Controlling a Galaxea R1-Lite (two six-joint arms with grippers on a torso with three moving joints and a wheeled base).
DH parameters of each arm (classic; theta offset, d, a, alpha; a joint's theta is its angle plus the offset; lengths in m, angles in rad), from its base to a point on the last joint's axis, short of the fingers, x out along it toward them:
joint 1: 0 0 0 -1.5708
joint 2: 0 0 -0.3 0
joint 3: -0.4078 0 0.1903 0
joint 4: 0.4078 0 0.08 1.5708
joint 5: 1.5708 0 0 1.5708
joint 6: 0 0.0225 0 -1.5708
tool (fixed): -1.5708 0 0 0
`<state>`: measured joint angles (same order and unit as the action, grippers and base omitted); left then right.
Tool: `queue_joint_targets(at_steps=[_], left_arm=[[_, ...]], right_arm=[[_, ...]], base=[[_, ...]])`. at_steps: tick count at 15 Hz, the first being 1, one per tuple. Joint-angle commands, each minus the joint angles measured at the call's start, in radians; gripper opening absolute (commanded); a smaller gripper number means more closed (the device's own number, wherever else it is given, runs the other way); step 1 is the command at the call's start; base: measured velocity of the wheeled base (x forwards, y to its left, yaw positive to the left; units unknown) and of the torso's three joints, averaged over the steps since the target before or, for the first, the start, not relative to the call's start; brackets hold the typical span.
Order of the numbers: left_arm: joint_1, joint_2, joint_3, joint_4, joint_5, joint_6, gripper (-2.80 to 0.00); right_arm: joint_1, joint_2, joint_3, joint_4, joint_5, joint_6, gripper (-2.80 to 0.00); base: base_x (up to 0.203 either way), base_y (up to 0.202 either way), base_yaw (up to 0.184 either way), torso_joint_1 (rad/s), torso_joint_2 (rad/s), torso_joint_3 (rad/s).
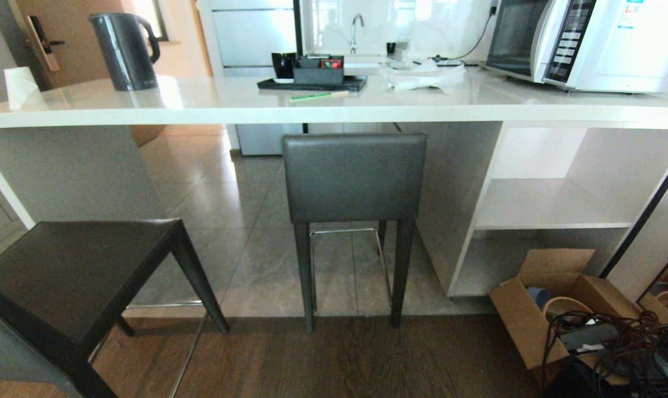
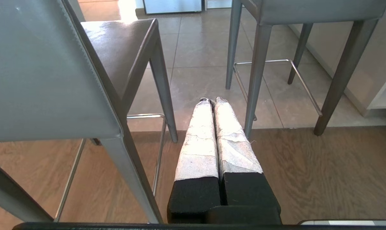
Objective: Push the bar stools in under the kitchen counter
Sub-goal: Push the gray chair back under the dining table
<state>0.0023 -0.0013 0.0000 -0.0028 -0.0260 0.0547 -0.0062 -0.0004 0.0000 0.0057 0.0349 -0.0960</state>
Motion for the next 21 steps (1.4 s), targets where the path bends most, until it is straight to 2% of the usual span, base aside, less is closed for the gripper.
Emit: queue_joint_targets(at_steps=[1,4,7,21], left_arm=[[-0.001,0.001,0.003,0.0,0.001,-0.005,-2.8],[-0.001,0.001,0.003,-0.003,0.004,-0.043,-2.8],[-0.001,0.001,0.003,-0.003,0.009,-0.044,-2.8],[0.001,0.001,0.003,-0.003,0.009,-0.045,-2.8]], right_arm=[[-0.001,0.0,0.0,0.0,0.0,-0.001,-2.8],[-0.001,0.002,0.001,0.0,0.0,-0.001,-2.8],[-0.001,0.001,0.0,0.0,0.002,-0.001,-2.8],[0.0,0.001,0.0,0.0,-0.001,0.001,-2.8]], base=[[0.0,0.0,0.0,0.0,0.0,0.0],[0.0,0.0,0.0,0.0,0.0,0.0],[0.001,0.032,0.0,0.003,0.0,0.002],[0.0,0.192,-0.001,0.001,0.0,0.003]])
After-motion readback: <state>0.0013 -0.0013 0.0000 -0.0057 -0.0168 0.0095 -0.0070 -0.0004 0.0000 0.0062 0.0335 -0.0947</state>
